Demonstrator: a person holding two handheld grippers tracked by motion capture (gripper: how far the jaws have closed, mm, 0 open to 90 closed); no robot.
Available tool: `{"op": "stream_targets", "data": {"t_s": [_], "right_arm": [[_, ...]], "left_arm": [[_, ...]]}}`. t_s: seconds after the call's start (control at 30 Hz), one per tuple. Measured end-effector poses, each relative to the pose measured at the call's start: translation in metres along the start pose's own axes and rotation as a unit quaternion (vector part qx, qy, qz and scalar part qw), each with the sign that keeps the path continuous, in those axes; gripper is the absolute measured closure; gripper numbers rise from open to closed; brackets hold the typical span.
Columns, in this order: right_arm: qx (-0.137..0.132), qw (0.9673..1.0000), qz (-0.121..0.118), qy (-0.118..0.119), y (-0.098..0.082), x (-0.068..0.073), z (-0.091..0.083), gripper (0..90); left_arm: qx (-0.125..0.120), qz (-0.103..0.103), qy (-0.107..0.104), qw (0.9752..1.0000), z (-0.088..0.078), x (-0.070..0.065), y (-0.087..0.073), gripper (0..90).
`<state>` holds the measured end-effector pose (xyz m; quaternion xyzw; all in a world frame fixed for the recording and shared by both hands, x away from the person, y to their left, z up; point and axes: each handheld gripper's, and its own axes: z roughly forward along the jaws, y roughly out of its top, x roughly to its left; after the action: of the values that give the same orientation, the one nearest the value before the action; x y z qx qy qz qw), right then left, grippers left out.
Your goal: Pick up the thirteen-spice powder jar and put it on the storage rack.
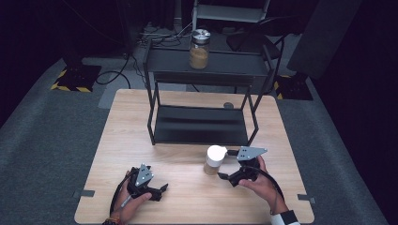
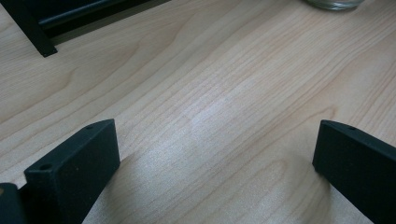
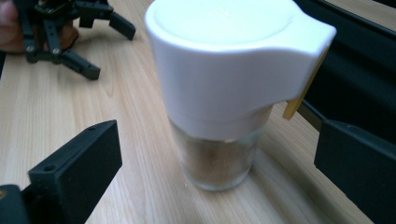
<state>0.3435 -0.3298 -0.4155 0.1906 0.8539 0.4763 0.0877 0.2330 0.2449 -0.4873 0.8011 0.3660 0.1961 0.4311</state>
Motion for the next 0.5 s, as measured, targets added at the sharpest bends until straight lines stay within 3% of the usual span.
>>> {"op": "stream_targets", "data": {"t_s": [0.23, 0.5], "right_arm": [[-0.005, 0.9999, 0.009, -0.001, 0.000, 0.001, 0.013, 0.4], [-0.032, 0.9991, 0.028, 0.003, -0.006, 0.000, 0.031, 0.4]], "left_arm": [[0.000, 0.000, 0.000, 1.0000, 0.000, 0.000, 0.000, 0.4], [0.000, 0.000, 0.000, 1.0000, 0.000, 0.000, 0.000, 0.4]]}}
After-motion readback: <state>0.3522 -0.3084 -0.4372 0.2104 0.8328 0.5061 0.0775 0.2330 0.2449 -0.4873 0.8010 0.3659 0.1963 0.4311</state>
